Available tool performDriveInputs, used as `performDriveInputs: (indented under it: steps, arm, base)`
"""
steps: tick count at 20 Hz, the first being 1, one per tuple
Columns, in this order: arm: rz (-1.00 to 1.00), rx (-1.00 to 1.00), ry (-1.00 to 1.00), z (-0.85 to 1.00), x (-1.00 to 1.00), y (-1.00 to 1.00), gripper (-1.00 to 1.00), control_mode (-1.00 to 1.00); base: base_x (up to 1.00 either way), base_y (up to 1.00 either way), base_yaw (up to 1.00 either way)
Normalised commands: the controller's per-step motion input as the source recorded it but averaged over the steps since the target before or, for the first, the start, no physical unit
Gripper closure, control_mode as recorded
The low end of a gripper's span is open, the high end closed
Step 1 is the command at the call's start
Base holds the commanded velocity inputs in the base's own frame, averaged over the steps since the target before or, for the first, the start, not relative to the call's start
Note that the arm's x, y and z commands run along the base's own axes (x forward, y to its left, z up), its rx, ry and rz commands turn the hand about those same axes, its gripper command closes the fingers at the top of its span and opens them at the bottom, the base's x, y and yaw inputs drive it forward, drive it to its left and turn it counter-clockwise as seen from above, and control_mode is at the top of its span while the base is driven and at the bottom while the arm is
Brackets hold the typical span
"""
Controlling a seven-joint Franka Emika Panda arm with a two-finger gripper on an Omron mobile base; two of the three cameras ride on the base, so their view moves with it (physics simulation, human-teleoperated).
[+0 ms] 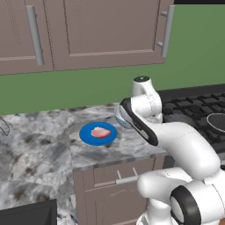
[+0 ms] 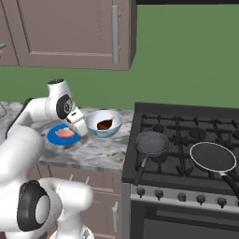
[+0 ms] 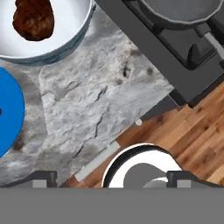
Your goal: Place one of the steaks on the plate and the other in the bowl. Then place the bowl in the fridge.
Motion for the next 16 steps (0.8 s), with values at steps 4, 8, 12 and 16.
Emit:
performDriveInputs:
  steps: [4, 8, 12, 16]
  arm:
    - [0.91, -0.21, 0.05, 0.01, -0.43, 0.00, -1.00, -1.00]
    - [0.52, -0.04, 0.15, 0.22, -0.59, -0.21, -1.00, -1.00]
    - [0.11, 0.04, 0.02, 0.04, -0.26, -0.48, -1.00, -1.00]
    - [0.00, 0.07, 0.00, 0.00, -0.06, -0.23, -1.00, -1.00]
  base:
    - [0.00, 0.00, 0.00]
    - [0.00, 0.00, 0.00]
    - [0.00, 0.00, 0.00]
    - [0.00, 0.00, 0.00]
